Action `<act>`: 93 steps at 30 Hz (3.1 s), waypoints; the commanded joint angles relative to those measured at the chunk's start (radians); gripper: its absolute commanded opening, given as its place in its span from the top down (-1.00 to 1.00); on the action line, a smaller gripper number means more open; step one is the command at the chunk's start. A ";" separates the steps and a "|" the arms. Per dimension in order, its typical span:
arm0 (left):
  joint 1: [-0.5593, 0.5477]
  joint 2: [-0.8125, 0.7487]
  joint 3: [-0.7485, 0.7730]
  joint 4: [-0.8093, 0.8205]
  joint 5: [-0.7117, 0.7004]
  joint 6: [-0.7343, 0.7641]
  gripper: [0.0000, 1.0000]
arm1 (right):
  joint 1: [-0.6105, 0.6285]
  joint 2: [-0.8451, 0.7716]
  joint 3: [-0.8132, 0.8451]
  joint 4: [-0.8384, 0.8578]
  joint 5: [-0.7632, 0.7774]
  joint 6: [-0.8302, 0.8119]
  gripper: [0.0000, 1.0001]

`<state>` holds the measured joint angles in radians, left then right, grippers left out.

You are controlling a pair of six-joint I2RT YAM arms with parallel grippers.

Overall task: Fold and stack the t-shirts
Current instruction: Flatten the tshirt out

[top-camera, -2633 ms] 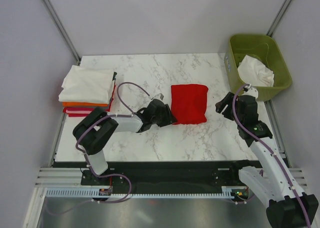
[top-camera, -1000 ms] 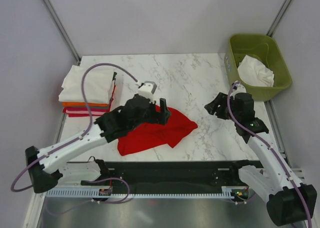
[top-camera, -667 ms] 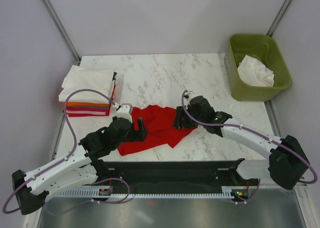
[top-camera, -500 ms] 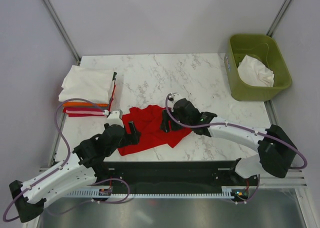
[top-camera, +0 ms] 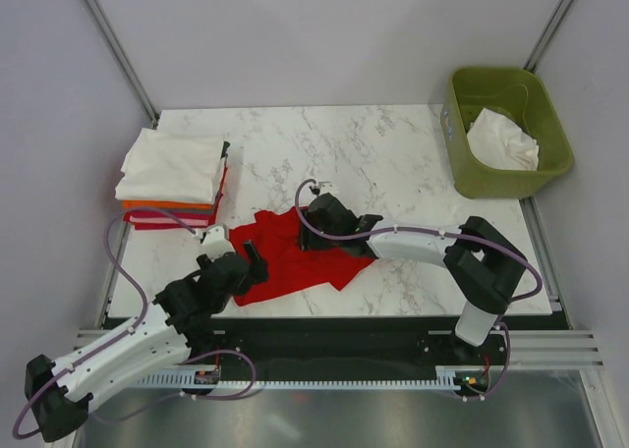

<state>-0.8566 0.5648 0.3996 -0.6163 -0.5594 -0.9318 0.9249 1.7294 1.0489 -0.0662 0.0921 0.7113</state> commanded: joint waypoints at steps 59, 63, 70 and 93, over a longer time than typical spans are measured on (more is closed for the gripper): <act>0.284 -0.052 -0.051 0.231 0.513 0.166 -0.25 | -0.838 -0.780 -0.417 -0.074 -0.072 -0.013 -0.53; 0.284 0.016 -0.018 0.248 0.466 0.180 -0.31 | -0.721 -0.630 -0.327 -0.087 -0.235 -0.139 -0.34; 0.297 0.232 0.114 0.250 0.340 0.223 -0.59 | -0.346 -0.294 -0.052 -0.168 -0.118 -0.269 -0.24; 0.433 0.569 0.189 0.408 0.331 0.249 -0.50 | -0.135 0.142 0.227 -0.362 0.069 -0.449 0.28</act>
<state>-0.4313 1.1149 0.5411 -0.2592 -0.2081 -0.7242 0.7918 1.8786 1.2980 -0.3943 0.1162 0.2832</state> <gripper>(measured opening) 0.752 0.388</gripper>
